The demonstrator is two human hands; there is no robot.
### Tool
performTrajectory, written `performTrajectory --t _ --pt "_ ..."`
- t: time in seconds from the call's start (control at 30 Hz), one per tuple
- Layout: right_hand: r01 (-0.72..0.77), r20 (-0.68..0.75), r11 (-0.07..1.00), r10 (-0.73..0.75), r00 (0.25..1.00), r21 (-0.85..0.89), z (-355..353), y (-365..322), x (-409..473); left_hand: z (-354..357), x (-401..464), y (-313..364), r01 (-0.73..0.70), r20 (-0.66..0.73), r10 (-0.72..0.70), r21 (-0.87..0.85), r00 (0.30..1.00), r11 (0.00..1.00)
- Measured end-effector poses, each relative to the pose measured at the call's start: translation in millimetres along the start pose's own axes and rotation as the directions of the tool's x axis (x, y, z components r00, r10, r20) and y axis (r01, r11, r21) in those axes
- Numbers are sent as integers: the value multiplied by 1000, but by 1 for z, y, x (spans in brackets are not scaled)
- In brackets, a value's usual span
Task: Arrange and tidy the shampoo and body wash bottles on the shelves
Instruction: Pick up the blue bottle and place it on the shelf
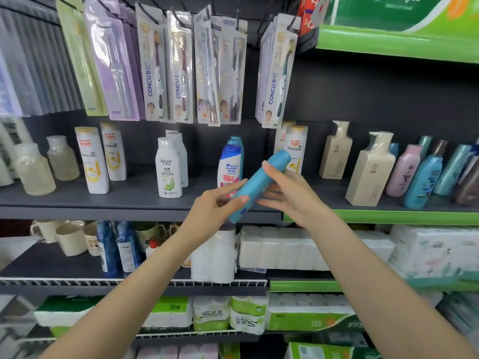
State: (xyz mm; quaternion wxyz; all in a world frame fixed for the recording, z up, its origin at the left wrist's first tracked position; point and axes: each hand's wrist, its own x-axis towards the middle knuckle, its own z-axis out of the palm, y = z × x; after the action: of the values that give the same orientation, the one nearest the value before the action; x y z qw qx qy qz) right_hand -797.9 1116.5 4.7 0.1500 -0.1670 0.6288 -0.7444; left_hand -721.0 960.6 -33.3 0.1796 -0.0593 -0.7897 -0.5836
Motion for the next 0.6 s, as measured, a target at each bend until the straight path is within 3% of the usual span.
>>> performTrajectory --t 0.23,0.4,0.5,0.6 --pt "120 -69 992 -117 991 37 0 -7 5 15 2 1 -99 -92 129 279 987 955" --pt "156 47 984 -152 987 -89 4 -7 9 3 13 2 -60 -45 69 173 997 983" --pt "177 137 980 -163 977 -95 15 -2 14 -5 22 4 -43 -94 55 126 994 991" --pt "239 140 960 -219 966 -147 24 -2 24 -16 29 3 -31 -151 53 147 987 989"
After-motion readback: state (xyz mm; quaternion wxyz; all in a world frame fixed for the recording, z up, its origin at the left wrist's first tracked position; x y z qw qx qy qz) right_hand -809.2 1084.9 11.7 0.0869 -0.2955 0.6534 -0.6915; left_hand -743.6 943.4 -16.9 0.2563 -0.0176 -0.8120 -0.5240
